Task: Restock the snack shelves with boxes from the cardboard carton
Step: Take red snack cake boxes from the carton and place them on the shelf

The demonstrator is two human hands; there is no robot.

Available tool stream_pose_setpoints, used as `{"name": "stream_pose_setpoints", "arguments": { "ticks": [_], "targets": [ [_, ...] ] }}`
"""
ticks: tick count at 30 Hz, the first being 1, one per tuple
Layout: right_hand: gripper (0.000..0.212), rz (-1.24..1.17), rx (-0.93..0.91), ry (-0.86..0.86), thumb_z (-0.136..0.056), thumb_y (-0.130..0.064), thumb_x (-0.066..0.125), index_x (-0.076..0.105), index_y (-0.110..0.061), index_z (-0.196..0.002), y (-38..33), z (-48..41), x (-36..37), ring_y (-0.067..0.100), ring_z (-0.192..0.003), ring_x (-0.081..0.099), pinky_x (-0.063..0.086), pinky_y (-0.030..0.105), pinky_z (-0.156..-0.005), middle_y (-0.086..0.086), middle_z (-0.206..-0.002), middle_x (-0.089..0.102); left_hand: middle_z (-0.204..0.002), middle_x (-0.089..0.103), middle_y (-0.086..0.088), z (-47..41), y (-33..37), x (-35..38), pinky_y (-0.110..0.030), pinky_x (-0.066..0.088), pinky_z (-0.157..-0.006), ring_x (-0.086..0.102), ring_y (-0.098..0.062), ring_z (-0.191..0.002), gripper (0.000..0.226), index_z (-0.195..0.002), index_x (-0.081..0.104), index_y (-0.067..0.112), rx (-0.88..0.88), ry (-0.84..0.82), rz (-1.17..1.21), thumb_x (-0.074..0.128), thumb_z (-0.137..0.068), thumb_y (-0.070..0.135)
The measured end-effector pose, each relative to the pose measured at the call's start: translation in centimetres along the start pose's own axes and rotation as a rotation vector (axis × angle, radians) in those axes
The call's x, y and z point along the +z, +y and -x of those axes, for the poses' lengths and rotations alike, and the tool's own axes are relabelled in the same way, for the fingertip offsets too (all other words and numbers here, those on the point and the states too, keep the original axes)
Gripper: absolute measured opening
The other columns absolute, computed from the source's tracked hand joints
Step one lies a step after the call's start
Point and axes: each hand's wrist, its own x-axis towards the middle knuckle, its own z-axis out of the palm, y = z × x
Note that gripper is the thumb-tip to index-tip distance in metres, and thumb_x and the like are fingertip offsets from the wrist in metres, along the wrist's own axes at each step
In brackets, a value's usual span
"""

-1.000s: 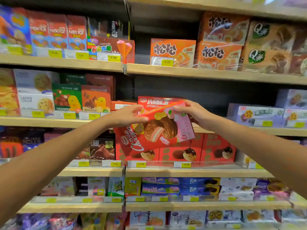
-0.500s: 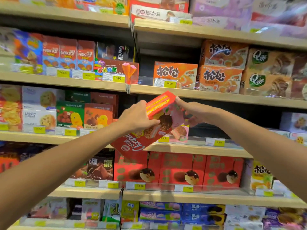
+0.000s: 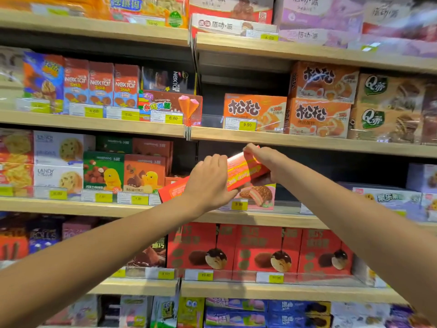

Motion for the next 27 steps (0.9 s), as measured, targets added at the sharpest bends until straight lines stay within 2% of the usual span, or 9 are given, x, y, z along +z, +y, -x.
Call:
{"name": "stream_pose_setpoints", "arguments": {
  "ticks": [4,8,10,13,15,19,22,25,27],
  "targets": [
    [0.045,0.040,-0.063,0.016,-0.083,-0.042,0.061,0.046,-0.015,-0.116,0.3,-0.6,0.0,0.029,-0.091,0.063,0.058,0.040,-0.072,0.015,-0.105,0.061,-0.112,0.056,-0.002,-0.5,-1.4,-1.5,-0.038,0.045,-0.077,0.059,-0.025,-0.100,0.051,-0.116,0.045,0.016,0.050,-0.138,0.125,0.041,-0.089,0.059],
    [0.058,0.077,-0.155,0.027,-0.074,-0.042,0.071,0.042,-0.017,-0.118,0.5,-0.9,0.2,0.027,-0.103,0.060,0.054,0.043,-0.087,0.013,-0.116,0.057,-0.113,0.060,0.003,-1.4,-3.9,-2.0,-0.040,0.049,-0.083,0.061,-0.022,-0.101,0.035,-0.115,0.047,0.020,-0.097,-0.190,0.324,0.042,-0.094,0.047],
    [0.049,0.076,-0.207,-0.024,-0.079,-0.036,0.070,0.047,-0.012,-0.115,0.6,-0.8,0.5,0.024,-0.100,0.062,0.052,0.038,-0.086,0.011,-0.107,0.062,-0.121,0.057,0.000,-1.9,-4.6,-1.6,-0.040,0.048,-0.090,0.058,-0.020,-0.107,0.038,-0.122,0.046,0.018,-0.146,-0.231,0.466,0.047,-0.093,0.042],
    [0.022,0.142,-0.318,-0.140,-0.081,-0.032,0.067,0.062,-0.013,-0.088,0.6,0.1,1.2,0.020,-0.079,0.068,0.052,0.029,-0.073,0.006,-0.085,0.070,-0.133,0.050,-0.006,-2.4,-4.6,-1.5,-0.037,0.043,-0.101,0.052,-0.019,-0.120,0.051,-0.133,0.042,0.011,-0.175,-0.328,0.691,0.056,-0.091,0.035],
    [0.019,0.156,-0.348,-0.202,-0.084,-0.034,0.064,0.062,-0.015,-0.087,0.5,0.5,1.3,0.018,-0.071,0.068,0.054,0.027,-0.068,0.005,-0.079,0.070,-0.123,0.058,-0.005,-2.7,-4.3,-1.6,-0.037,0.047,-0.098,0.059,-0.018,-0.111,0.047,-0.128,0.046,0.014,-0.220,-0.407,0.823,0.058,-0.089,0.039],
    [0.025,0.154,-0.374,-0.239,-0.089,-0.038,0.059,0.058,-0.018,-0.103,0.7,0.9,0.7,0.017,-0.074,0.069,0.055,0.026,-0.068,0.004,-0.084,0.068,-0.088,0.068,0.000,-3.1,-3.8,-2.6,-0.026,0.054,-0.080,0.068,-0.011,-0.077,0.010,-0.092,0.055,0.020,-0.266,-0.606,1.186,0.051,-0.095,0.029],
    [0.042,0.105,-0.411,-0.236,-0.087,-0.037,0.063,0.055,-0.014,-0.121,0.8,0.7,0.4,0.019,-0.091,0.067,0.056,0.029,-0.079,0.006,-0.103,0.066,-0.085,0.067,0.003,-3.1,-3.6,-2.1,-0.014,0.053,-0.067,0.067,-0.003,-0.069,0.008,-0.093,0.054,0.021,-0.299,-0.516,1.191,0.054,-0.093,0.030],
    [0.061,0.257,-0.469,-0.111,-0.087,-0.040,0.063,0.045,-0.008,-0.136,0.8,0.0,0.0,0.017,-0.103,0.060,0.048,0.023,-0.075,0.008,-0.125,0.058,-0.108,0.063,-0.006,-2.8,-3.9,0.9,-0.026,0.051,-0.079,0.063,-0.013,-0.089,0.051,-0.119,0.048,0.012,-0.496,-0.318,1.189,0.065,-0.083,0.044],
    [0.068,0.406,-0.461,0.044,-0.088,-0.042,0.062,0.038,-0.007,-0.141,1.7,-0.9,-0.2,0.022,-0.120,0.051,0.045,0.028,-0.088,0.010,-0.139,0.048,-0.114,0.061,-0.008,-2.3,-3.9,2.6,-0.037,0.054,-0.084,0.064,-0.019,-0.094,0.069,-0.126,0.042,0.012,-0.730,-0.181,1.250,0.067,-0.076,0.053]
  ]
}}
